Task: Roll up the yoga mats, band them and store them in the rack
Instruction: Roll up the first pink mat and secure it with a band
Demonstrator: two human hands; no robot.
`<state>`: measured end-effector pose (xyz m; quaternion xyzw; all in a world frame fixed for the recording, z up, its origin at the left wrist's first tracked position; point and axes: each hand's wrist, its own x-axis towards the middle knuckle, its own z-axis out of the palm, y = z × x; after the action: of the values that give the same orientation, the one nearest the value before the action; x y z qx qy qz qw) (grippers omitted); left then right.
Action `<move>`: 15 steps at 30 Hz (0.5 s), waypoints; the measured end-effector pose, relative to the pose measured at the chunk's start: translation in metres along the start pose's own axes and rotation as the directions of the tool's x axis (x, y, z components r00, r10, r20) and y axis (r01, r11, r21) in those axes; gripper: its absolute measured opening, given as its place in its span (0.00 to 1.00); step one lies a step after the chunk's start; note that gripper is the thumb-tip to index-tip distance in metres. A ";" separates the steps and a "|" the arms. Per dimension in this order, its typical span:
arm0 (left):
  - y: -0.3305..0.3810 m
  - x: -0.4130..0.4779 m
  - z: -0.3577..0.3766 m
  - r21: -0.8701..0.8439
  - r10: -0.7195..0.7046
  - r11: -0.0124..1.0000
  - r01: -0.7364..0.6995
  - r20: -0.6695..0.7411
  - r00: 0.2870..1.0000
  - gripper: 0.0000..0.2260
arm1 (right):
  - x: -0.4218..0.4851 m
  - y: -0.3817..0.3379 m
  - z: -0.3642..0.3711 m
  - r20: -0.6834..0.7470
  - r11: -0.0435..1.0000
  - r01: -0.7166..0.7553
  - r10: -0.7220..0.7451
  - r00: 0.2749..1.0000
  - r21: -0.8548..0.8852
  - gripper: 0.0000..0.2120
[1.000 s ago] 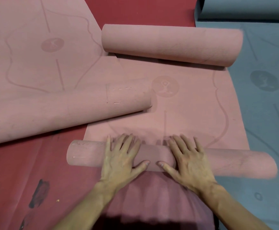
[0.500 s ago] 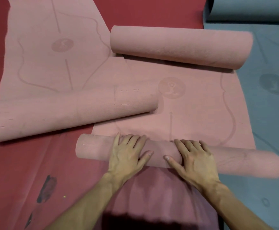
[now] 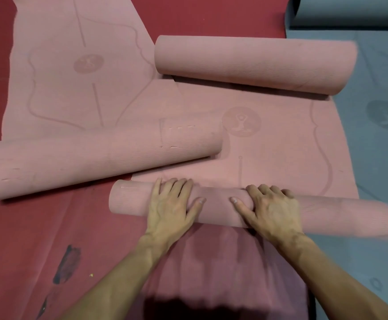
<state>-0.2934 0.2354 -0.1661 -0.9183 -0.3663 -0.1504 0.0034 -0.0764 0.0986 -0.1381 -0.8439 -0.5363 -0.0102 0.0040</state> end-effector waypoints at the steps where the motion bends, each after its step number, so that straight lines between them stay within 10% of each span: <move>1: -0.001 0.000 0.000 -0.001 -0.006 1.000 0.006 -0.002 1.000 0.25 | 0.001 0.000 0.000 0.003 1.000 0.004 -0.004 1.000 -0.005 0.32; 15: -0.001 0.017 0.006 -0.009 0.028 1.000 -0.028 -0.001 1.000 0.25 | -0.005 -0.002 -0.002 -0.035 0.999 -0.019 0.020 0.999 0.050 0.36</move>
<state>-0.2809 0.2486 -0.1672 -0.9233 -0.3525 -0.1525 0.0016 -0.0805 0.0953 -0.1366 -0.8485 -0.5280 -0.0117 0.0344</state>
